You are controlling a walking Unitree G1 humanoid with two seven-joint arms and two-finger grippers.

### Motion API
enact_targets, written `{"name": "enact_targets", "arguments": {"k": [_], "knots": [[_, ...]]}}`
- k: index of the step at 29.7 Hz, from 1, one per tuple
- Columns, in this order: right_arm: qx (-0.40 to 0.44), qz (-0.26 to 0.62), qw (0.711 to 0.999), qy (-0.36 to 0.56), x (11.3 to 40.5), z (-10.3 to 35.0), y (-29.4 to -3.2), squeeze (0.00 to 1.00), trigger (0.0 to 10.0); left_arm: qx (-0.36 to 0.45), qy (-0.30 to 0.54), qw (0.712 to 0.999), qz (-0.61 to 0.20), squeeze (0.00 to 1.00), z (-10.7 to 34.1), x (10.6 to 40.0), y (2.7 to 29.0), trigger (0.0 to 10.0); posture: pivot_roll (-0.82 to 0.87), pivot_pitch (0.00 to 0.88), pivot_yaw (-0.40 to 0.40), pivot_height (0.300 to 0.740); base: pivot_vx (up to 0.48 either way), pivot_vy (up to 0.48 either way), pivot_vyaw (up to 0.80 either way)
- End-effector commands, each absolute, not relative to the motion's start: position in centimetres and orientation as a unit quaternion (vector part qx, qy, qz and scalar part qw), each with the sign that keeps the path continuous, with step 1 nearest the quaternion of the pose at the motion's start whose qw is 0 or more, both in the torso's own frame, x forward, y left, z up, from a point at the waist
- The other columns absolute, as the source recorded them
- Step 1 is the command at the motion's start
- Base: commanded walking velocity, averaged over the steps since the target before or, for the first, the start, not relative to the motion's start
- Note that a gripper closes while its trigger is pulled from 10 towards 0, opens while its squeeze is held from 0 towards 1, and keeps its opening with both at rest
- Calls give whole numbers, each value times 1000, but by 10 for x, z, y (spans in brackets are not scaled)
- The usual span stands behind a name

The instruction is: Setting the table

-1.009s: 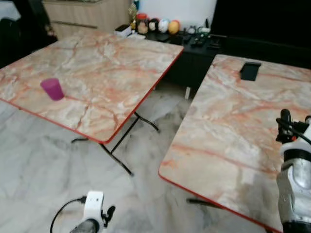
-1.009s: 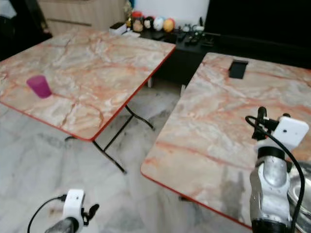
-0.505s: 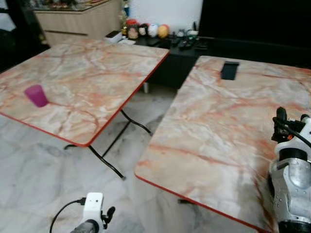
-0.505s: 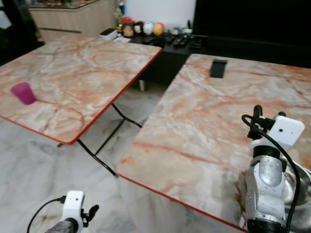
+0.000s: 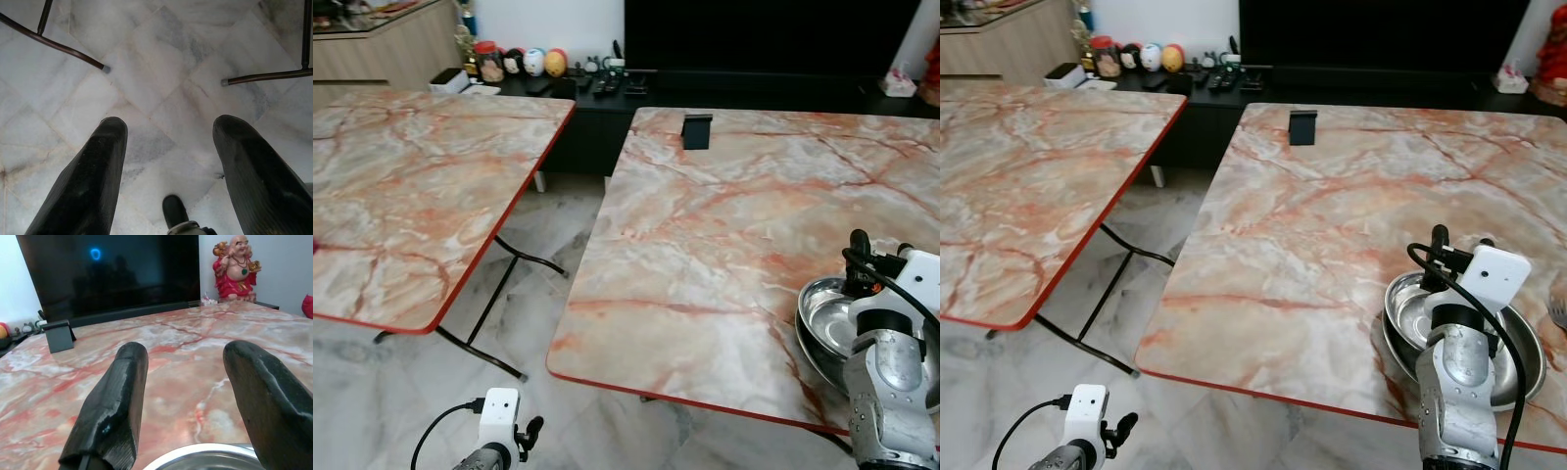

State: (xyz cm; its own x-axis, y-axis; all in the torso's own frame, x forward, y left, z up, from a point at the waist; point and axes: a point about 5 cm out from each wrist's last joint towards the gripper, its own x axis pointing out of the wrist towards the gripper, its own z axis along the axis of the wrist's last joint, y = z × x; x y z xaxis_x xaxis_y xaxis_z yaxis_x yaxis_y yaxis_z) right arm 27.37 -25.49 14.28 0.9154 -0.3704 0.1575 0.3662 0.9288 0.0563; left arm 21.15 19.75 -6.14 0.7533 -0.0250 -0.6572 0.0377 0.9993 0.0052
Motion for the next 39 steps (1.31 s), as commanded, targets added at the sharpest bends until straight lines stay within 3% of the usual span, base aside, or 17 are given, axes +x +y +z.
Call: {"name": "enact_targets", "arguments": {"k": [1, 14, 28, 31, 39], "knots": [[17, -178, 980, -82, 272, 145, -246, 0, 10000, 8, 359, 933, -12, 0, -63, 208, 201, 10000, -72, 0, 49, 740, 0, 0, -738], [28, -172, 982, -76, 269, 145, -236, 0, 10000, 8, 363, 932, -14, 0, -64, 208, 199, 10000, -75, 0, 49, 740, 0, 0, -686], [19, -188, 980, -55, 264, 142, -239, 0, 10000, 11, 368, 930, -15, 0, -65, 206, 200, 10000, -76, 0, 49, 740, 0, 0, 0], [48, -252, 967, 12, 256, 129, -254, 0, 10000, 11, 367, 930, -17, 0, -65, 207, 200, 10000, -76, 0, 49, 740, 0, 0, 0], [85, -259, 962, 25, 256, 136, -266, 0, 10000, 12, 366, 930, -19, 0, -64, 208, 199, 10000, -81, 0, 51, 740, 0, 0, 0]]}}
